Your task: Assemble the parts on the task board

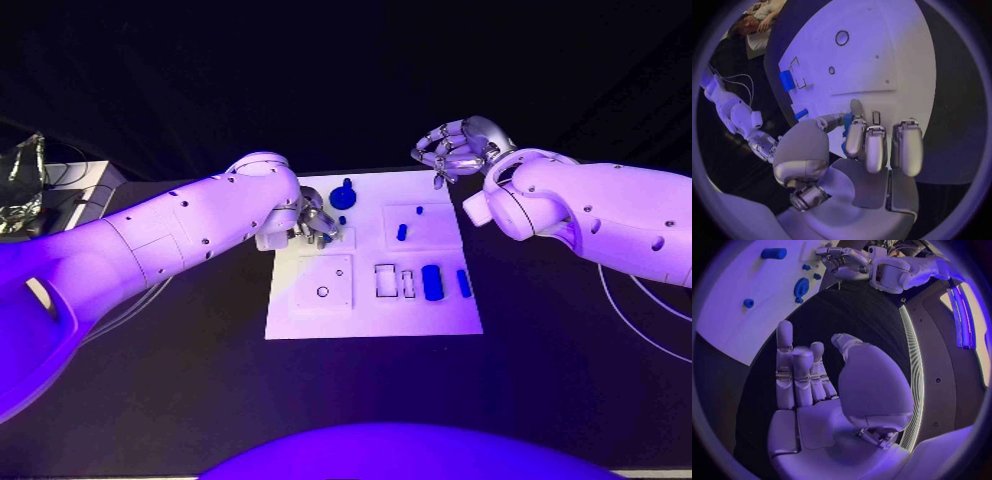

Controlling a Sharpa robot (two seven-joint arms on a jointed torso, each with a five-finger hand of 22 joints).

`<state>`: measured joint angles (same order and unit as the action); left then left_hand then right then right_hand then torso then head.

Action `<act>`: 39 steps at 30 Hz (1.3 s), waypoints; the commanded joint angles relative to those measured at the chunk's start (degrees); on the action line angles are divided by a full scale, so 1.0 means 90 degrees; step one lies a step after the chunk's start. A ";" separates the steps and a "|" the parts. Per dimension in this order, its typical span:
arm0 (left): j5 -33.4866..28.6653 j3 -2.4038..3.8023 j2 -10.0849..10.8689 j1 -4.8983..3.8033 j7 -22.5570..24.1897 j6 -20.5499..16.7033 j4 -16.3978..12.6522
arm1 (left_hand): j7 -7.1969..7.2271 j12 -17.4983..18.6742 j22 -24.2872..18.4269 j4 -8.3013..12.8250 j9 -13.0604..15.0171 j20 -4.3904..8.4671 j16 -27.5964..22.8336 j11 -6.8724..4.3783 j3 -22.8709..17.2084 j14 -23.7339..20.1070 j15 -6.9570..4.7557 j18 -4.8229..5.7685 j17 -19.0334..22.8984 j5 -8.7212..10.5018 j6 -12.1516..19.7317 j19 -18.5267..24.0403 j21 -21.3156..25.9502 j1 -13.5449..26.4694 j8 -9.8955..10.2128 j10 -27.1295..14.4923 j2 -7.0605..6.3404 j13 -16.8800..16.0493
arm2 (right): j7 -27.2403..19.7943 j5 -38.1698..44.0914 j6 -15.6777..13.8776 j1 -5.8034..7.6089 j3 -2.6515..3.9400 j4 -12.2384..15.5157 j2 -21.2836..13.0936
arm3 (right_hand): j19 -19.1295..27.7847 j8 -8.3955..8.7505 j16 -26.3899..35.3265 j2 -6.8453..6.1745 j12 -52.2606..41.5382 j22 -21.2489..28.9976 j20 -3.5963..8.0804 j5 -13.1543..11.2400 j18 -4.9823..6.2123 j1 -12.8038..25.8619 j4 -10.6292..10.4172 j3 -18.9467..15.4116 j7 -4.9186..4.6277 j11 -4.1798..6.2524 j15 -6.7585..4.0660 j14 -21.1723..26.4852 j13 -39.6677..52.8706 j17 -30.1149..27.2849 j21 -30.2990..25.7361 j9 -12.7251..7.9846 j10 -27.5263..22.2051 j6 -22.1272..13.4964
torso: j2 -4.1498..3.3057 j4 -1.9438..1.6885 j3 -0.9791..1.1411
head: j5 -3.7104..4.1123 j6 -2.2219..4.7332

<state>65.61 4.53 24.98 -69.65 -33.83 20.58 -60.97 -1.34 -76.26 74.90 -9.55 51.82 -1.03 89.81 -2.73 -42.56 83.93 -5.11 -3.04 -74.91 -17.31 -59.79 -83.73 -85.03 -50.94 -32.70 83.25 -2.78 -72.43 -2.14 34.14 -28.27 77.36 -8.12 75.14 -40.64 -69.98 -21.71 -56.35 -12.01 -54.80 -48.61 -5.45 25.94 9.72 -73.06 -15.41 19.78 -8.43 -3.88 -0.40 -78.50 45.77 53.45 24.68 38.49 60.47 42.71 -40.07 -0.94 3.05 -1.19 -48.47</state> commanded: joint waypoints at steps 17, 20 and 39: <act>0.0125 -0.0044 0.0021 0.0067 -0.0067 0.0218 0.0048 | 0.0032 0.0034 0.0534 0.0838 0.0011 -0.0013 0.0021 0.0003 -0.0894 0.0674 -0.0024 0.0079 -0.1677 -0.0024 0.0012 -0.0051 -0.0007 -0.0154 -0.0044 -0.0001 0.0191 -0.0003 | -0.0050 0.0049 0.0066 -0.0002 0.0002 0.0007 -0.0004 | -0.0046 0.0024 0.0019 -0.0054 -0.0022 0.0006 -0.0002 0.0035 0.0078 -0.0017 -0.0014 0.0031 -0.0039 0.0004 -0.0009 -0.0047 -0.0006 0.0010 -0.0027 0.0009 -0.0047 -0.0011 | -0.0001 0.0005 0.0001 | 0.0006 -0.0005; 0.0122 -0.0044 0.0013 0.0067 -0.0057 0.0182 0.0050 | 0.0030 0.0040 0.0530 0.0834 0.0012 -0.0013 0.0021 0.0004 -0.0884 0.0674 -0.0024 0.0078 -0.1677 -0.0016 0.0012 -0.0048 -0.0005 -0.0156 -0.0045 -0.0003 0.0190 0.0003 | -0.0050 0.0049 0.0063 -0.0002 0.0002 0.0008 -0.0005 | -0.0046 0.0024 0.0019 -0.0054 -0.0022 0.0006 -0.0002 0.0035 0.0078 -0.0017 -0.0014 0.0031 -0.0039 0.0004 -0.0009 -0.0047 -0.0006 0.0010 -0.0027 0.0009 -0.0047 -0.0011 | -0.0003 0.0004 0.0001 | 0.0008 -0.0004; 0.0003 -0.0045 -0.0009 0.0066 -0.0035 0.0012 0.0065 | 0.0030 0.0064 0.0545 0.0579 0.0068 -0.0018 0.0021 0.0008 -0.0141 0.0674 -0.0020 0.0080 -0.1677 0.0076 0.0038 -0.0056 0.0000 -0.0085 -0.0057 0.0002 -0.0029 -0.0013 | -0.0048 0.0049 0.0051 -0.0002 0.0002 0.0022 -0.0015 | -0.0068 0.0032 0.0059 -0.0065 -0.0025 0.0033 -0.0001 0.0036 0.0078 0.0001 -0.0009 0.0053 -0.0038 0.0004 -0.0010 -0.0054 -0.0038 0.0022 -0.0062 0.0024 -0.0056 -0.0011 | 0.0004 0.0009 0.0005 | 0.0010 0.0007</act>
<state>65.70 4.50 25.04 -69.67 -33.80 20.81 -60.62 -1.34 -76.04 74.90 -7.79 52.37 -1.03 89.81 -2.72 -40.80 83.93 -5.11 -3.04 -74.91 -16.87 -59.77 -83.73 -85.03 -51.27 -33.17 83.26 -3.09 -72.53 -2.13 34.15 -28.28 77.36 -8.12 75.23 -40.77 -70.40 -21.71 -56.03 -12.01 -54.80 -48.37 -5.44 25.94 9.72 -73.06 -15.57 19.93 -8.43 -3.89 -0.40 -78.50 45.48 53.60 24.22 38.66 60.48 42.71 -40.06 -0.88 3.11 -1.07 -48.44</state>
